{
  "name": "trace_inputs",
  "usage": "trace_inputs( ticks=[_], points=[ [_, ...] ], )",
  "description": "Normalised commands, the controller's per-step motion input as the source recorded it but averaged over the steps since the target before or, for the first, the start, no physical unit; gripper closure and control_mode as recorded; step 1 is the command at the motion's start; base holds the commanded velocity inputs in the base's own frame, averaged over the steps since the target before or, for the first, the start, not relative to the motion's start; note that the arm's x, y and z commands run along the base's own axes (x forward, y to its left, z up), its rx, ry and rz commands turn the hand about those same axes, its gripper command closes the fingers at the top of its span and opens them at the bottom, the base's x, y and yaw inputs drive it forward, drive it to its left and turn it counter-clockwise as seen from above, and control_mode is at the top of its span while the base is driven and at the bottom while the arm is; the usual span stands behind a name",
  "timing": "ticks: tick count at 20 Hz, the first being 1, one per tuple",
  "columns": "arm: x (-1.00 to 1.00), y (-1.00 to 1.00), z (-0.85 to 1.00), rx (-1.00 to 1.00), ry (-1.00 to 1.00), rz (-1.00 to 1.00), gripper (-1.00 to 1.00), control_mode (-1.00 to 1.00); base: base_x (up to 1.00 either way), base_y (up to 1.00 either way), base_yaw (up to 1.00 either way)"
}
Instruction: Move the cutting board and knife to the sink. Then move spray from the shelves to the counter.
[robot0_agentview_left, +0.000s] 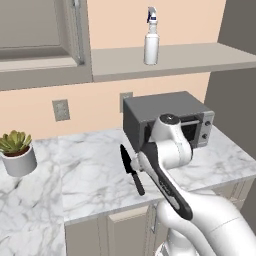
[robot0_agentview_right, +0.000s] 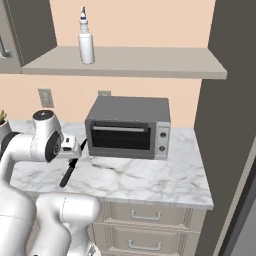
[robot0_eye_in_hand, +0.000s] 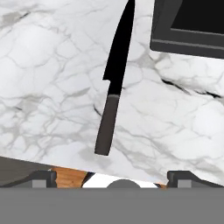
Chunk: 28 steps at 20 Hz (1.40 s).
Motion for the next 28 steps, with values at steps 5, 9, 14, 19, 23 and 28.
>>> trace_inputs(
  ticks=[5,9,14,19,23,28],
  points=[
    [0.21,0.27,-0.30,-0.02,0.09,-0.17,-1.00,-1.00,0.00,0.00,0.00],
    [0.13,0.14,-0.38,-0.04,0.13,-0.17,-1.00,-1.00,0.00,0.00,0.00],
    [0.17,0.00,-0.41,-0.01,0.11,-0.07,-1.00,-1.00,0.00,0.00,0.00],
    [0.21,0.00,-0.38,0.00,0.07,0.00,-1.00,-1.00,0.00,0.00,0.00],
    [0.15,0.02,-0.41,0.00,0.00,0.00,-1.00,-1.00,0.00,0.00,0.00],
    [0.09,0.00,-0.36,0.00,0.00,0.00,-1.00,-1.00,0.00,0.00,0.00]
  ],
)
